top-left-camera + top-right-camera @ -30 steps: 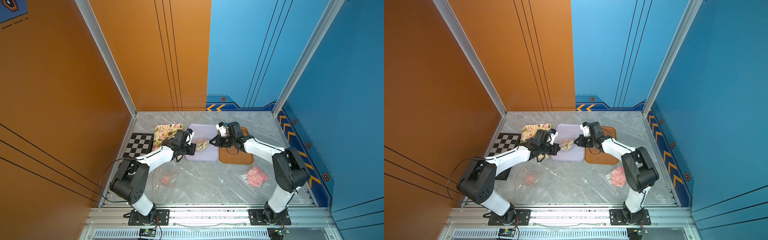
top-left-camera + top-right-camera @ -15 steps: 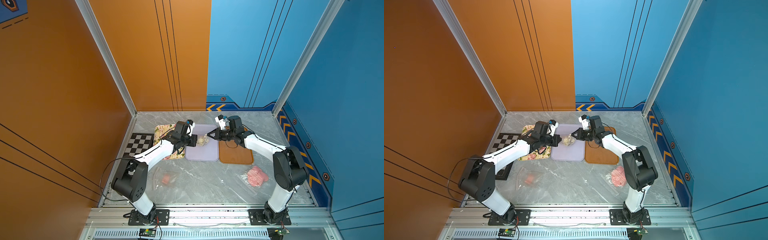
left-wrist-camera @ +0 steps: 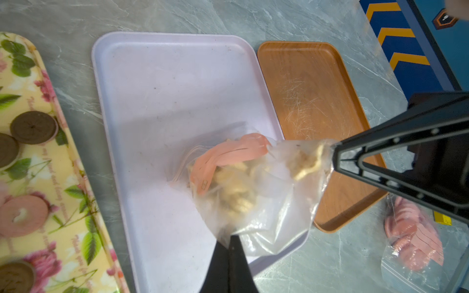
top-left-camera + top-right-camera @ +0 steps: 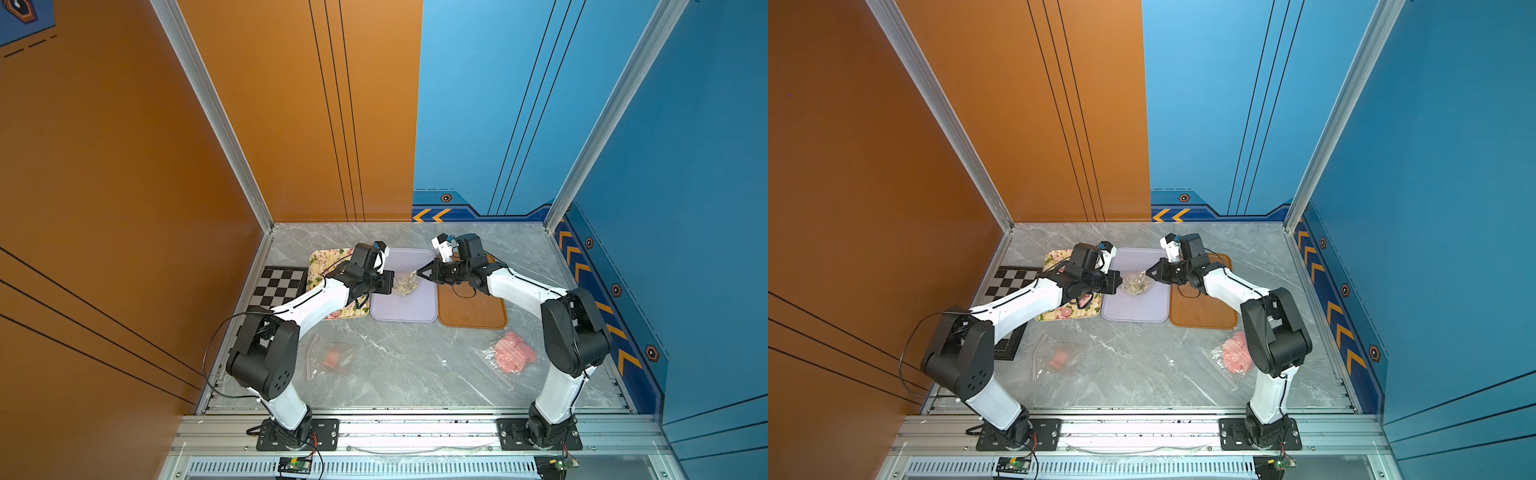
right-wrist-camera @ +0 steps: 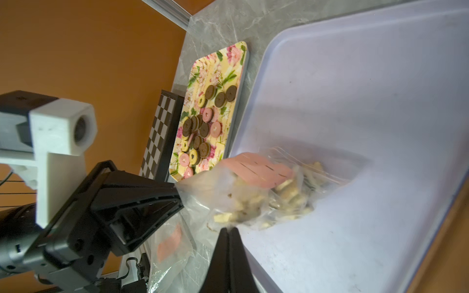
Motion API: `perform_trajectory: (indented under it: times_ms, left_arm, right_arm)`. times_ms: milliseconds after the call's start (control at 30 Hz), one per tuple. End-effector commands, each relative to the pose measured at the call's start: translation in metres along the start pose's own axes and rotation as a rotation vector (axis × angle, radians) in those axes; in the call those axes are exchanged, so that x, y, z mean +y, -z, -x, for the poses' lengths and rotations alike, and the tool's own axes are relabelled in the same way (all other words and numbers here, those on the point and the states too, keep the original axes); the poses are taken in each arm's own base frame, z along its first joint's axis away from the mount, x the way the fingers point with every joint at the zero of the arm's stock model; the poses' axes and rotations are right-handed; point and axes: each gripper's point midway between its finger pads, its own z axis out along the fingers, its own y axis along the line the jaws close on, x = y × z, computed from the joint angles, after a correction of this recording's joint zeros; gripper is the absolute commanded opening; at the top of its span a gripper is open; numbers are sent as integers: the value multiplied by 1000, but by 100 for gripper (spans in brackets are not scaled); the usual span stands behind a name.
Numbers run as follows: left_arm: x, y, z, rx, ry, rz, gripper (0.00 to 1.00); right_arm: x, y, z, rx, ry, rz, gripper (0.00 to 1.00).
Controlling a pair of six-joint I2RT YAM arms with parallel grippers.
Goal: Pour cookies out of the ziploc bag
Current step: 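Pour the cookies out of the ziploc bag onto the tray.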
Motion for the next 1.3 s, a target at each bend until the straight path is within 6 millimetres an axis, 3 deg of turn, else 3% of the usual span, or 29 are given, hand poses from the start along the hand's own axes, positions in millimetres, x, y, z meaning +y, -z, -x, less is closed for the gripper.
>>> perform_trajectory:
  times_ms: [0, 67, 100, 133, 167, 233, 267, 367, 400, 500, 533, 667, 700, 733, 833, 900, 1033, 1067, 1167, 1267]
  left_arm:
    - [13, 11, -4, -1, 10, 70, 0]
    - [16, 14, -3, -13, 15, 93, 0]
    - [15, 16, -1, -22, 14, 95, 0]
    - [14, 17, 1, -28, 11, 94, 0]
    - [14, 19, 4, -36, 11, 95, 0]
    - [12, 24, 9, -56, 10, 99, 0]
    - [12, 25, 11, -60, 10, 98, 0]
    - [10, 25, 13, -61, 7, 86, 0]
    - [8, 25, 14, -65, 9, 79, 0]
    - [-1, 25, 23, -109, 8, 23, 0]
    - [-4, 25, 25, -116, 9, 13, 0]
    - [-28, 23, 35, -172, -9, -141, 0]
    - [-30, 23, 37, -181, -1, -156, 0]
    - [-31, 23, 38, -188, -1, -157, 0]
    - [-15, 22, 39, -194, 2, -41, 0]
    - [-1, 25, 38, -190, -6, 58, 0]
    - [3, 33, 41, -210, -8, 89, 0]
    - [-2, 34, 42, -212, -4, 51, 0]
    - [0, 38, 42, -206, -3, 65, 0]
    - [5, 38, 39, -186, -5, 81, 0]
  right_arm:
    - [-14, 3, -10, 71, -44, -67, 0]
    - [11, 3, -8, 72, -39, 64, 0]
    - [31, 5, 4, 14, -65, 193, 0]
    - [35, 7, 10, -20, -98, 244, 0]
    - [31, 6, 11, -23, -113, 249, 0]
    - [-1, 2, -5, 40, -73, 41, 0]
    - [-7, 4, -11, 60, -7, -57, 0]
    - [43, 7, -4, 34, 58, 95, 0]
    - [51, 7, -1, 27, 40, 139, 0]
    - [26, 8, 2, 56, 49, -25, 0]
    - [27, 10, 3, 64, 65, -50, 0]
    - [78, 19, 17, 54, 89, 135, 0]
    - [75, 20, 27, 37, 64, 146, 0]
    - [60, 18, 34, 19, 44, 92, 0]
    - [18, 11, 28, 58, 87, -108, 0]
    - [21, 4, 22, 94, 75, -77, 0]
    - [73, -3, 14, 164, 90, 188, 0]
    - [68, -5, 17, 149, 71, 177, 0]
    - [21, -6, 18, 128, 69, -36, 0]
    - [32, -10, 16, 153, 49, 50, 0]
